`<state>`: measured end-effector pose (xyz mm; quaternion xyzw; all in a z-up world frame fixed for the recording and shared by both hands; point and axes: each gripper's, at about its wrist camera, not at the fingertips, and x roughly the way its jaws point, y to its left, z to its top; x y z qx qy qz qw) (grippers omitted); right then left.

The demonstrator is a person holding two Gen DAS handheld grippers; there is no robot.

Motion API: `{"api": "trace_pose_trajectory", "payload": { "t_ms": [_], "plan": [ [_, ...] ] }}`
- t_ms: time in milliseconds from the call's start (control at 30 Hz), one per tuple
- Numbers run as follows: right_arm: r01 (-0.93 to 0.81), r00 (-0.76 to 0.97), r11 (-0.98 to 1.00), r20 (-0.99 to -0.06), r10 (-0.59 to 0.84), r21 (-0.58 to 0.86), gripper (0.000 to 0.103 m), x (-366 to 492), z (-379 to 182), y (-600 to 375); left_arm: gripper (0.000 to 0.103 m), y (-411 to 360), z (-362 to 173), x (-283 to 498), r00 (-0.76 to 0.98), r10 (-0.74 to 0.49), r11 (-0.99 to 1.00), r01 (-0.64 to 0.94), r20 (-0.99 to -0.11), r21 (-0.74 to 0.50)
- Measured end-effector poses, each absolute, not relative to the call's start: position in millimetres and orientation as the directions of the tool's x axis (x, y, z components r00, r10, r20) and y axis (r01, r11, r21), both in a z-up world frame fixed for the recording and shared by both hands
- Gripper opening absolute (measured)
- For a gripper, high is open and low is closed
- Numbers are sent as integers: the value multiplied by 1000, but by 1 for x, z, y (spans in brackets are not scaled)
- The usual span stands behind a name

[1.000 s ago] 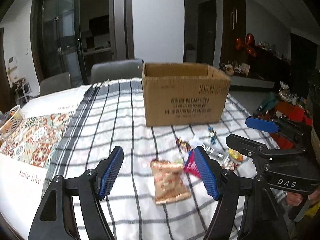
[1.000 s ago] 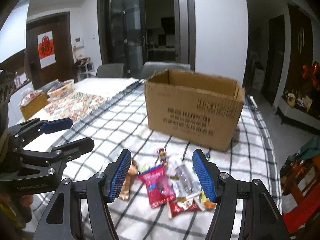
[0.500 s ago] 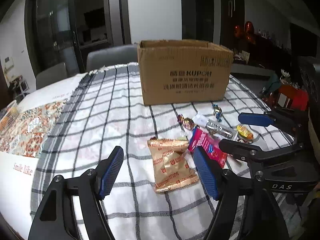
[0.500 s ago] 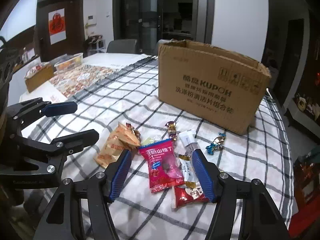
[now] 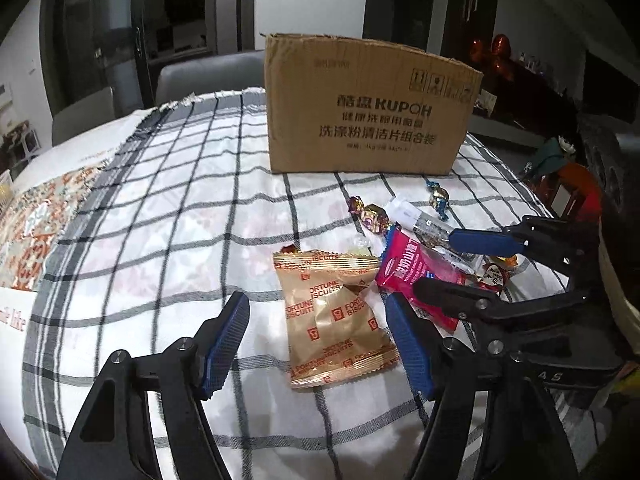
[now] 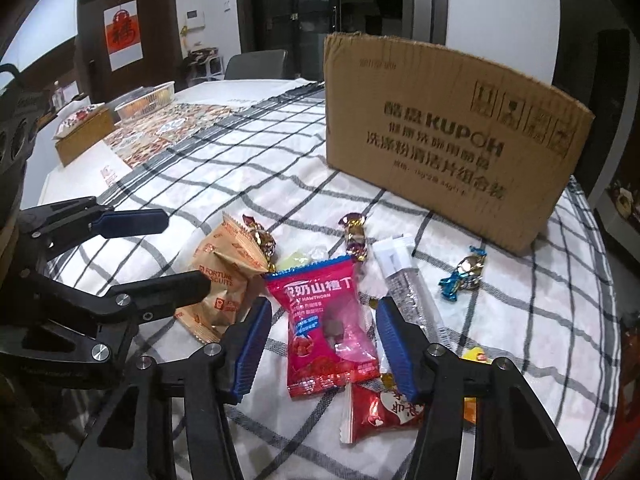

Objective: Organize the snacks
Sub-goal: 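Grasp the gold Fortune Biscuits packet with the left tool while the right tool grasps the red hawthorn packet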

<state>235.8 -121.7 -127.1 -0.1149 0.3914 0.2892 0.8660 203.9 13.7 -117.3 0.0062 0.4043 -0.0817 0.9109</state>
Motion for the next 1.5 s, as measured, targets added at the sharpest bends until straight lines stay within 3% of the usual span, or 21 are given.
{"api": "trace_pose_trajectory", "payload": {
  "t_ms": [333, 667, 1500],
  "plan": [
    [-591, 476, 803, -770, 423, 75, 49, 248, -143, -120, 62, 13, -134, 221, 598, -176, 983, 152, -782, -105],
    [-571, 479, 816, -771, 419, 89, 41, 248, -144, -120, 43, 11, -137, 224, 581, -202, 978, 161, -789, -133],
    [-499, 594, 861, -683, 425, 102, 36, 210, -86, -137, 41, 12, -77, 186, 683, -204, 978, 175, -701, -114]
  ]
}}
